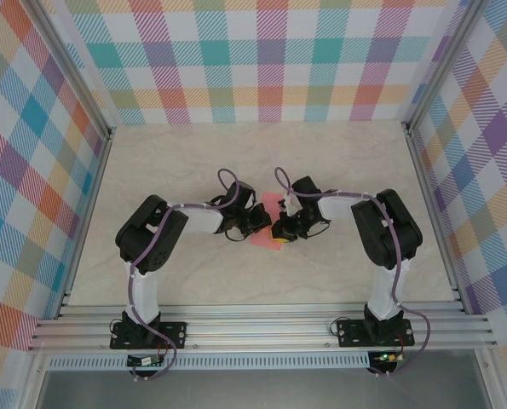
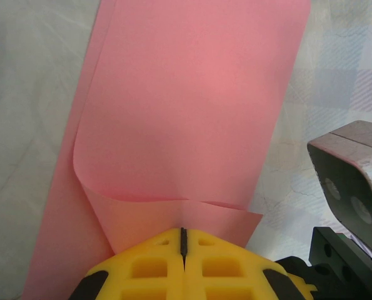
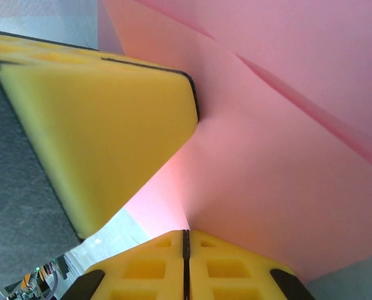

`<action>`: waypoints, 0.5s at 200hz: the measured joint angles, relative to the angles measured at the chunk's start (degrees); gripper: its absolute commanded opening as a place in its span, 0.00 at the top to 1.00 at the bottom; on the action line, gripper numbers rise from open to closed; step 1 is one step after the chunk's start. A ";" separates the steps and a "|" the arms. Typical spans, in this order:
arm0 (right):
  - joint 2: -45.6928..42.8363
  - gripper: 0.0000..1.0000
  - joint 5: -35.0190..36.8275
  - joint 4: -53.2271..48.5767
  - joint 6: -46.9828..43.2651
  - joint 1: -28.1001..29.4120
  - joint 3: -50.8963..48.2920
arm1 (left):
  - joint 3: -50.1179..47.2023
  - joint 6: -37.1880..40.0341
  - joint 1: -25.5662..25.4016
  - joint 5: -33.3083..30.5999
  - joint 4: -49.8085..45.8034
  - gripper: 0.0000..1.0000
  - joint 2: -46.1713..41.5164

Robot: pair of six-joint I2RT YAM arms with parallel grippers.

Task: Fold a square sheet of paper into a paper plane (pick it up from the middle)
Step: Fold the triangle a second time at the center of the table.

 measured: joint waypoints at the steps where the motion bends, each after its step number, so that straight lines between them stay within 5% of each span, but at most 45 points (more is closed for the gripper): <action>1: 0.00 0.91 0.07 -0.02 -0.09 0.00 0.00 | 0.00 -0.02 0.00 0.00 0.00 1.00 0.00; 100: -0.50 0.93 1.22 -2.89 -1.27 0.22 0.90 | 0.00 0.39 0.00 0.04 -0.02 1.00 0.00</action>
